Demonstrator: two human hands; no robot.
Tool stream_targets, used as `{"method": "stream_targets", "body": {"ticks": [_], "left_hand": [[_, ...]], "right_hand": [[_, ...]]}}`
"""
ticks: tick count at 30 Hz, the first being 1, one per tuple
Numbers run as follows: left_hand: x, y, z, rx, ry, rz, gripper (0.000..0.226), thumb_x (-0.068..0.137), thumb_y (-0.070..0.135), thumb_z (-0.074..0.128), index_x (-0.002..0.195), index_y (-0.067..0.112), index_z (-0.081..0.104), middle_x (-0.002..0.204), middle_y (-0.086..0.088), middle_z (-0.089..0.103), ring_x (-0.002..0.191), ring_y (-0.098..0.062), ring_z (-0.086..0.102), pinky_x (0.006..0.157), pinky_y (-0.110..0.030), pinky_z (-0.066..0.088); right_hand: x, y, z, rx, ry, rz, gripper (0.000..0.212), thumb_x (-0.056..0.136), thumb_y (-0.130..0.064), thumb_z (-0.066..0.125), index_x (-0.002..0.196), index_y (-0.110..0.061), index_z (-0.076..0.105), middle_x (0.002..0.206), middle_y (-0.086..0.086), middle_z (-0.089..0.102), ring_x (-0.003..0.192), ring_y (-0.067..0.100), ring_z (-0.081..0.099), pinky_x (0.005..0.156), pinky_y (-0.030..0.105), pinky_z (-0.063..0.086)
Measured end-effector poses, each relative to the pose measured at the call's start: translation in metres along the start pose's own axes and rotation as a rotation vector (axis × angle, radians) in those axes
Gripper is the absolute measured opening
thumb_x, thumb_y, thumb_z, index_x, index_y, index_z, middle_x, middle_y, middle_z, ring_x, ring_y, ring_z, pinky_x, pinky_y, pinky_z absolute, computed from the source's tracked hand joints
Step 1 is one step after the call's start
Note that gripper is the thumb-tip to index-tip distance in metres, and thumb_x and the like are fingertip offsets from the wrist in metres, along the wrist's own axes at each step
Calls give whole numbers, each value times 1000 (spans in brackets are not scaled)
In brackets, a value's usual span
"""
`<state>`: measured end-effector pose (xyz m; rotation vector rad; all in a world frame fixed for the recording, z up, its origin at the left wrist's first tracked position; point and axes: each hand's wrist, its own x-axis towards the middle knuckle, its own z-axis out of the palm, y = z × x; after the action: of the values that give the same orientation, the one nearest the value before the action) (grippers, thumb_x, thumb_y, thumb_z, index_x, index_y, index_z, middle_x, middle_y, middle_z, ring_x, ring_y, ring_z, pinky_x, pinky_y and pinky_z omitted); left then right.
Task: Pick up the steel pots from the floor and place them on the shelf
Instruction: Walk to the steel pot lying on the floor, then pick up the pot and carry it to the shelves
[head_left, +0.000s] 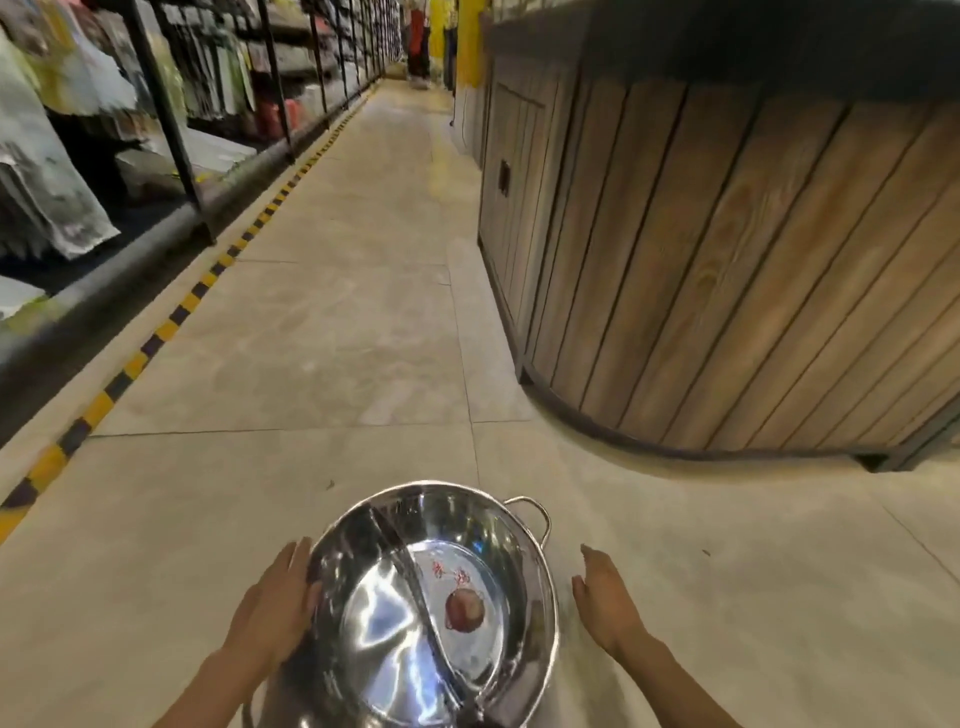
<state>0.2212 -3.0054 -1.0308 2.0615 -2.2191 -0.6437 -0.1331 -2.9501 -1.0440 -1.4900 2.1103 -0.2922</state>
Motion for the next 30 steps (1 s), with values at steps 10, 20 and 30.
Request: {"method": "stream_targets", "body": {"ticks": [10,20,30], "left_hand": [[-5,-24,40,-192,-3,-15,43,95,27,42,130,1,41,134,-29,45,124,-41,45,96,-48,39],[4,-28,26,-257,-41,-60,63,75,-4,57,134,10,41,113,-22,58,104,-36,55,85,-36,42],[-53,3,-166,-404,83,-57,138,25,101,22,133,17,43,96,-14,61,75,-24,52,61,-30,35]], "right_hand": [[-16,4,27,167,-62,7,46,95,-5,37,141,-11,33,130,11,59,118,23,55,93,20,39],[-21,-19,34,197,9,-24,28,94,-16,46,120,-17,55,99,11,70,84,23,61,69,23,42],[-44,-123,-109,223,70,-154,27,91,-15,52,116,-23,61,85,10,68,76,22,60,68,28,46]]}}
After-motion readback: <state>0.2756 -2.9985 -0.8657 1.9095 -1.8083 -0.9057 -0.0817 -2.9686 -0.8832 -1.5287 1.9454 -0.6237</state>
